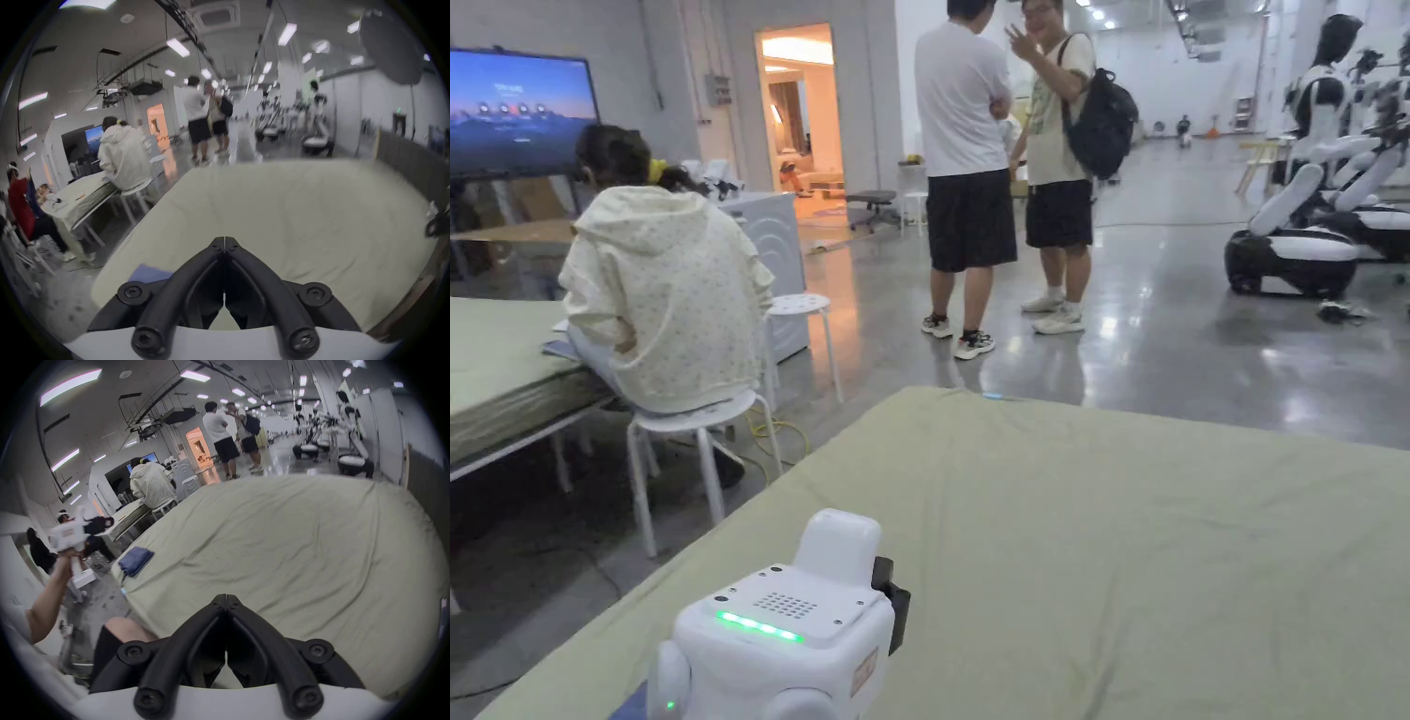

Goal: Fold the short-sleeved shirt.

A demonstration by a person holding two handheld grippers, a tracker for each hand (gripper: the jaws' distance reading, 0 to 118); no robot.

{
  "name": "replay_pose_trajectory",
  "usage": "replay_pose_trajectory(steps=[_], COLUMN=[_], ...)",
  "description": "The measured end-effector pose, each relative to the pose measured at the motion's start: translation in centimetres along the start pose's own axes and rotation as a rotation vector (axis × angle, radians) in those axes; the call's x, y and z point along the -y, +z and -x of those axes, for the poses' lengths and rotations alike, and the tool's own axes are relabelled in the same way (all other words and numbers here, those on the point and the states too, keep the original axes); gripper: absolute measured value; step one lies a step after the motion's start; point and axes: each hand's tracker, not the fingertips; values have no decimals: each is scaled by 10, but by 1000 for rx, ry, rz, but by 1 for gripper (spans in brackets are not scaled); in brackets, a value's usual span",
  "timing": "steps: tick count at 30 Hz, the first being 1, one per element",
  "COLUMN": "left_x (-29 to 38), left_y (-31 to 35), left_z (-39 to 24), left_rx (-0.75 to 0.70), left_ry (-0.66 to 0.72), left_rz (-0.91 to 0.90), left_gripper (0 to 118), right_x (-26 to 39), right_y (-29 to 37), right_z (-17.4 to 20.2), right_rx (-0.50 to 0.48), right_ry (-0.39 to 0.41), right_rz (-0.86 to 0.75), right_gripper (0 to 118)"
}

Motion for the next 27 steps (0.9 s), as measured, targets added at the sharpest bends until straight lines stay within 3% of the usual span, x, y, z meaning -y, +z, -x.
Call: replay_pose_trajectory(steps=[4, 10, 15, 21, 27], left_x=[-26, -33, -29, -17, -12], left_y=[33, 72, 93, 120, 131], left_z=[-76, -156, -194, -210, -209], left_rx=[54, 113, 139, 104, 126], left_ry=[-15, 63, 40, 15, 47], left_rz=[-157, -251, -292, -336, -350], left_gripper=[0, 0, 0, 0, 0], right_x=[-8, -12, -11, -4, 1], right_y=[15, 34, 48, 68, 78], right_z=[12, 39, 59, 84, 99], right_rx=[140, 408, 453, 551, 551], right_ry=[65, 156, 130, 159, 162], right_rz=[-141, -342, -424, -514, -542], right_gripper=[0, 0, 0, 0, 0])
